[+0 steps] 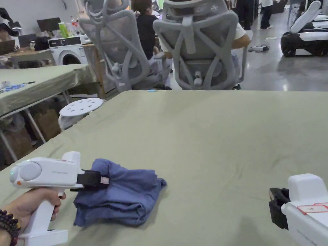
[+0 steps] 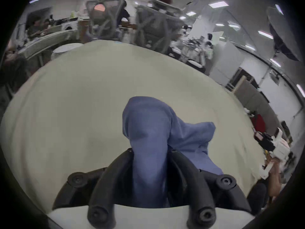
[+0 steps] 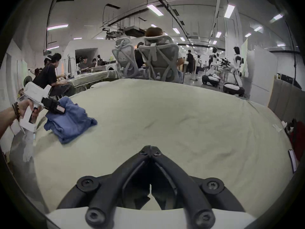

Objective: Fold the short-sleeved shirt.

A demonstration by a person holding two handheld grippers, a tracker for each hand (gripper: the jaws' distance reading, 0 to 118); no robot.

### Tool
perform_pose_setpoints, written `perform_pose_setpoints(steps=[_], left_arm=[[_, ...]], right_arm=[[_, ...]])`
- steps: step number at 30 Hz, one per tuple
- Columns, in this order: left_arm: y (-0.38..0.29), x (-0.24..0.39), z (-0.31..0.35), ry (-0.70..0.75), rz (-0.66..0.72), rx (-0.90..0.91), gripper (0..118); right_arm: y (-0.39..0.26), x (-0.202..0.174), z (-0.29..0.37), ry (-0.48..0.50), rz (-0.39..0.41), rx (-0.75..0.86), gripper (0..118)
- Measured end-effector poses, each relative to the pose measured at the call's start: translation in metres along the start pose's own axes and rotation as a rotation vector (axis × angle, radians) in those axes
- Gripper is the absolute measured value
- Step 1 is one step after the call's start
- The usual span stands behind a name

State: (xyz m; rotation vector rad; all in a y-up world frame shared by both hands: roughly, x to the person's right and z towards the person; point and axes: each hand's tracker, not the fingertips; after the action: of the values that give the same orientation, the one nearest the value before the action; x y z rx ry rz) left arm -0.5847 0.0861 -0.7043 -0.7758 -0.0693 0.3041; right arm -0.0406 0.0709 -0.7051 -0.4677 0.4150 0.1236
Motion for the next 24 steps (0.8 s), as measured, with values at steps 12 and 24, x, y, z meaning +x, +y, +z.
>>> perform_pose_setpoints(steps=[12,24], left_arm=[[-0.014,-0.029,-0.025,0.204,0.001,0.097,118],[-0.004,0.081,0.071,0.296,-0.079,0.479,84]], right_arm=[[0.052,-0.058,-0.085,-0.062,0.145,0.005,0],[0.093,0.0,-0.016,-0.098,0.103,0.063,0]])
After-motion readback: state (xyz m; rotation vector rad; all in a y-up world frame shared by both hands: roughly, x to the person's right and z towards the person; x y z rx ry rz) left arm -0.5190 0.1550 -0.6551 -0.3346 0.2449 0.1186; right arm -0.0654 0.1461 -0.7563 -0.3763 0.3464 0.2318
